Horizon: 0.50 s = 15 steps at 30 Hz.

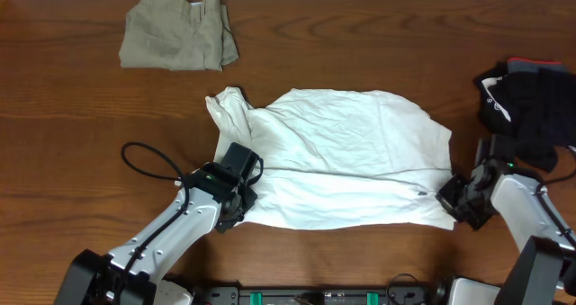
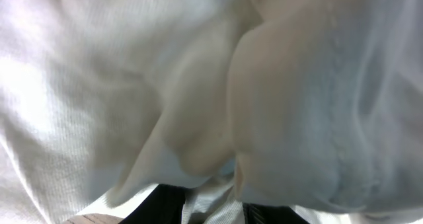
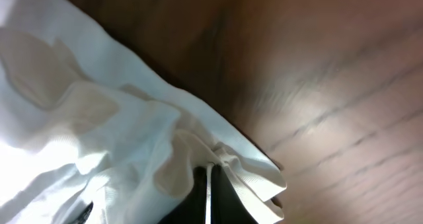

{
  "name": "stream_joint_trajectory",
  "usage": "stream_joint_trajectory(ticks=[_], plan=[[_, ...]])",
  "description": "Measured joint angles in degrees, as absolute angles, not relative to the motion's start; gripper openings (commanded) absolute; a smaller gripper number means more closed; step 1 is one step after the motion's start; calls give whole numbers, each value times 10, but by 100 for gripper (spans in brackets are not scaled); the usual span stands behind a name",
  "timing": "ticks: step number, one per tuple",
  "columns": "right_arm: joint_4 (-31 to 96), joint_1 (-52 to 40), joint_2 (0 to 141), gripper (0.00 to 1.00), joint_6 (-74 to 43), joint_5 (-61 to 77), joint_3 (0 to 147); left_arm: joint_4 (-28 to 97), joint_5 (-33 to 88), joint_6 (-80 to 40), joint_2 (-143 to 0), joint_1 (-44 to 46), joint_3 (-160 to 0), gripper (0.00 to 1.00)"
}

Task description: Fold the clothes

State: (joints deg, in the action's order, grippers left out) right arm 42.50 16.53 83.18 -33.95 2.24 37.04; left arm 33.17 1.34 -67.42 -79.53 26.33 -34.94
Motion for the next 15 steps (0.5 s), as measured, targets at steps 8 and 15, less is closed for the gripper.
stream_joint_trajectory(ticks=[8, 15], plan=[[419, 193, 846, 6, -329, -3, 387, 335, 25, -650, -795, 229, -349, 37], [435, 195, 854, 9, -326, -42, 401, 336, 38, -618, -795, 200, -349, 37]])
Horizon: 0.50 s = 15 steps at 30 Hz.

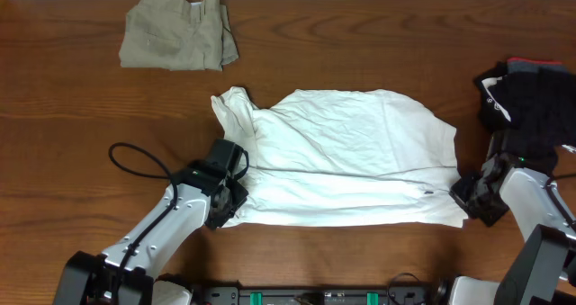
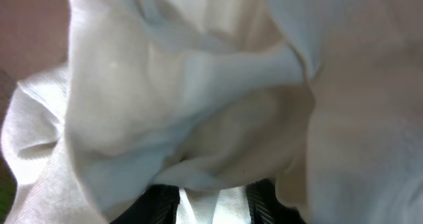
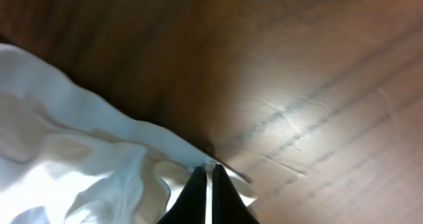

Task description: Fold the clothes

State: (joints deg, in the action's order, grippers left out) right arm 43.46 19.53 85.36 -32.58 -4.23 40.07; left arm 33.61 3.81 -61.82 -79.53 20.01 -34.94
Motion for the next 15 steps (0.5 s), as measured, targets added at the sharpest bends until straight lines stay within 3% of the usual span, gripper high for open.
stream_joint_trajectory(ticks=[5, 9, 13, 15], plan=[[486, 200, 856, 4, -326, -58, 434, 344, 50, -589, -786, 200, -350, 37], [555, 200, 856, 2, -330, -61, 498, 379, 56, -566, -739, 200, -353, 45], [614, 200, 847, 2, -324, -41, 572, 405, 46, -548, -658, 200, -366, 56], [621, 200, 834, 9, -304, -6, 602, 416, 39, -543, -615, 200, -372, 68]])
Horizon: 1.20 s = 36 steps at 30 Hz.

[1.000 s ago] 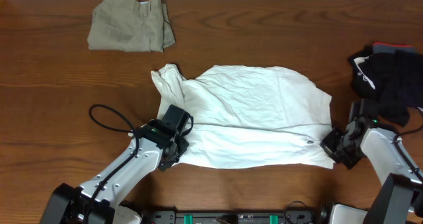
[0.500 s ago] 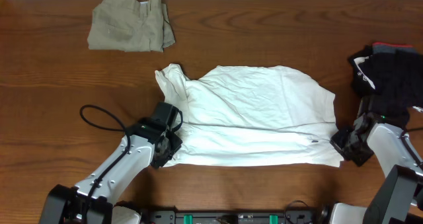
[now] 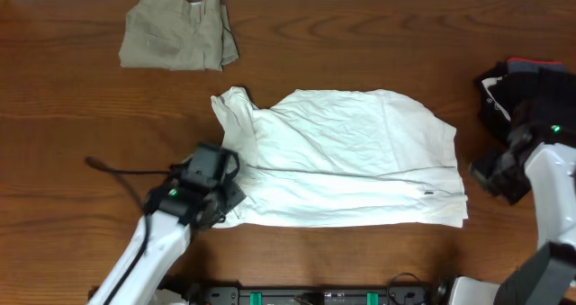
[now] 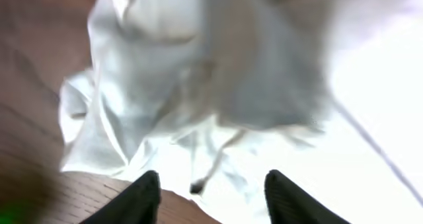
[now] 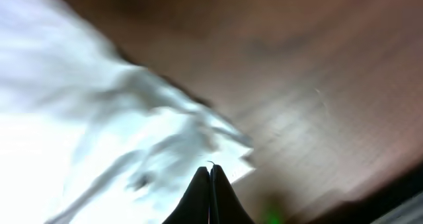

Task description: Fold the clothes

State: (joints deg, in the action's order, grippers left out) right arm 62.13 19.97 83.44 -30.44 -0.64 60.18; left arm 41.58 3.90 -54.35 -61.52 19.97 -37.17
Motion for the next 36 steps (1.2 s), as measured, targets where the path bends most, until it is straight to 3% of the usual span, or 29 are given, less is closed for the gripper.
stream_joint_trajectory(ticks=[2, 3, 7, 9, 14, 19, 23, 29, 36], plan=[[617, 198, 814, 21, -270, 52, 626, 429, 29, -538, -577, 200, -373, 79], [611, 195, 801, 32, -241, 97, 634, 438, 21, -539, -559, 200, -373, 82], [604, 155, 772, 64, -177, 213, 642, 460, -6, -545, -516, 196, -374, 86], [599, 108, 771, 73, -152, 247, 642, 471, -13, -557, -509, 188, -374, 89], [551, -41, 772, 80, -131, 282, 642, 486, -19, -583, -508, 139, -374, 91], [475, -192, 773, 96, -159, 248, 642, 512, -8, -594, -498, 53, -374, 92], [419, -268, 776, 96, -176, 226, 642, 538, 5, -593, -470, -30, -374, 92], [392, -323, 808, 96, -216, 165, 642, 538, 77, -551, -455, -98, -374, 86], [384, -303, 821, 99, -264, 104, 642, 538, 206, -500, -483, -84, -374, 86]])
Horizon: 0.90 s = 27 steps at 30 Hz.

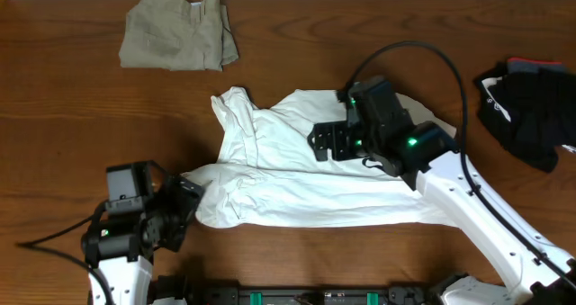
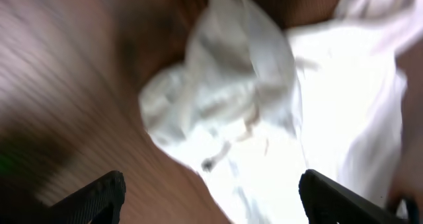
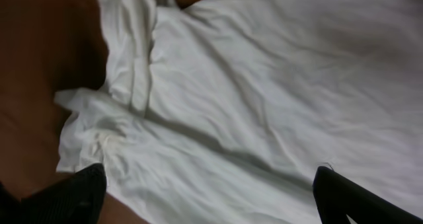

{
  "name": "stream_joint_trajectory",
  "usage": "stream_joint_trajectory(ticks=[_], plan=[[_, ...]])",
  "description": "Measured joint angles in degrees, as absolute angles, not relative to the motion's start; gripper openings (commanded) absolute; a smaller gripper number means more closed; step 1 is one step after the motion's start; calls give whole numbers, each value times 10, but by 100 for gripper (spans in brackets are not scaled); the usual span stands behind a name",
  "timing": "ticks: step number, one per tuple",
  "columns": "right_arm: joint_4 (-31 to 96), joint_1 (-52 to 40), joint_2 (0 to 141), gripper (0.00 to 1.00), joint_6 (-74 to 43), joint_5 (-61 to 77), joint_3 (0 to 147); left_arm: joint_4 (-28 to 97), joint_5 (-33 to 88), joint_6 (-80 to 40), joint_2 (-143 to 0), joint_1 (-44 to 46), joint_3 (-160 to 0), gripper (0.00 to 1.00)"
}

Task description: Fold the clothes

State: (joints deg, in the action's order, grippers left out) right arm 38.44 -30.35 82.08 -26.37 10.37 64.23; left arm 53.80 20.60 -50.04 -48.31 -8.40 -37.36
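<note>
A white shirt (image 1: 333, 183) lies spread across the middle of the table, its lower-left corner bunched up (image 2: 221, 112). My left gripper (image 1: 186, 200) sits at that bunched corner, low on the left. In the left wrist view it (image 2: 211, 207) is open, jaws wide apart, nothing between them. My right gripper (image 1: 326, 143) hovers over the shirt's middle. It (image 3: 208, 207) is also open, with wrinkled white cloth (image 3: 264, 105) spread beneath.
Folded khaki shorts (image 1: 176, 42) lie at the far left of the table. A pile of dark clothes (image 1: 529, 107) sits at the right edge. The right arm (image 1: 468, 206) reaches diagonally across the shirt's lower right part.
My right gripper was shut beside the shirt's right edge; now it is open over the shirt's middle. The left arm has drawn back to the lower left, and the shirt's lower-left corner is more bunched.
Both grippers were shut on the shirt's lower corners. Then they stood farther apart with the bottom edge stretched flat. Then the left was open and both were off the cloth. Now the right is over the shirt's middle and the left sits at the bunched corner.
</note>
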Motion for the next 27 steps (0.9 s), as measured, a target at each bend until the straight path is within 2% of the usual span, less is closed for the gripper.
stream_joint_trajectory(ticks=[5, 14, 27], plan=[[427, -258, 821, 99, -275, 91, 642, 518, 264, -494, -514, -52, -374, 86], [503, -191, 821, 99, -281, 83, 642, 381, 295, -492, -642, -8, -374, 85], [533, -179, 821, 99, -276, 83, 642, 286, 308, -492, -787, 6, -373, 80]])
